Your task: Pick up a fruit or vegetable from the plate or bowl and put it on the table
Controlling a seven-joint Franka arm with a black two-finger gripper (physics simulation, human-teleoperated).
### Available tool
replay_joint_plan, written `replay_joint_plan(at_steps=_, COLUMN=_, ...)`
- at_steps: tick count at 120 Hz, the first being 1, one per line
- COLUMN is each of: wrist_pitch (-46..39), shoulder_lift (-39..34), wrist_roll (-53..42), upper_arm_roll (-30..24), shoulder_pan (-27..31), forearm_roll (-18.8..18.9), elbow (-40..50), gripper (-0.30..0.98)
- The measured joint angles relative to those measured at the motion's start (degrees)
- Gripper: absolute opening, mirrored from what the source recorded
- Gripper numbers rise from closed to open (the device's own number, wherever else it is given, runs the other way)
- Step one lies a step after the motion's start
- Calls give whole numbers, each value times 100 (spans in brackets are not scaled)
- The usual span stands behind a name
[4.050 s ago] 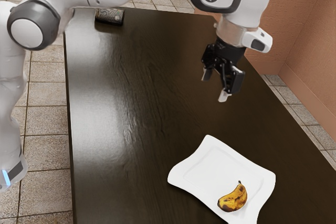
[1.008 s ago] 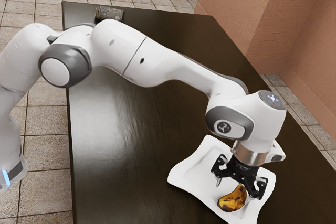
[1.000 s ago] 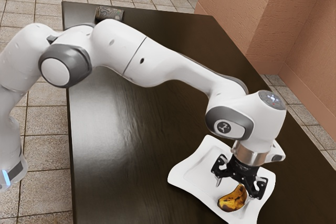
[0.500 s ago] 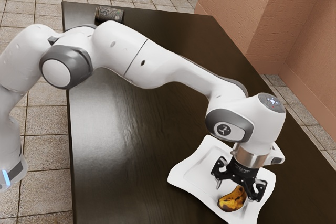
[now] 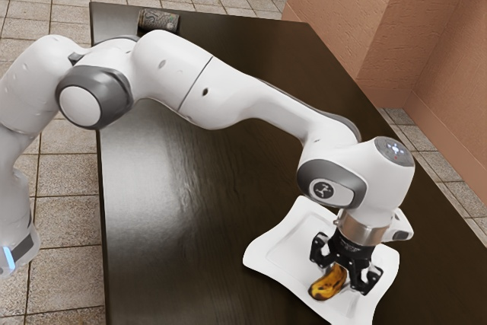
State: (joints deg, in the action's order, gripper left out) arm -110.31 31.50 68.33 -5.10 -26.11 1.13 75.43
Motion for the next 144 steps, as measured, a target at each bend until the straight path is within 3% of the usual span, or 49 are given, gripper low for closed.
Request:
replay_joint_plan(at_steps=60, wrist_pitch=578, shoulder_lift=-677, wrist_roll=-32, upper_arm_roll=282, shoulder_pan=61, forearm_roll=26, elbow=-158, gripper=15)
replay_joint_plan(at_steps=99, wrist_pitch=1185, shoulder_lift=-994, wrist_roll=86, upper_arm_roll=1483, shoulder_pan=89, forearm_roll=-42, elbow=-442, gripper=15)
replay_joint_plan(at_steps=129, wrist_pitch=1500, shoulder_lift=-1009, wrist_roll=155, upper_arm_roll=2516, shoulder_pan=107, forearm_roll=-383, elbow=-456, gripper=14)
replay_joint_plan(at_steps=144, wrist_pitch=1619, shoulder_lift=-1006, wrist_roll=180, upper_arm_roll=2716, shoulder_pan=318, forearm_roll=-515, elbow=-451, gripper=14)
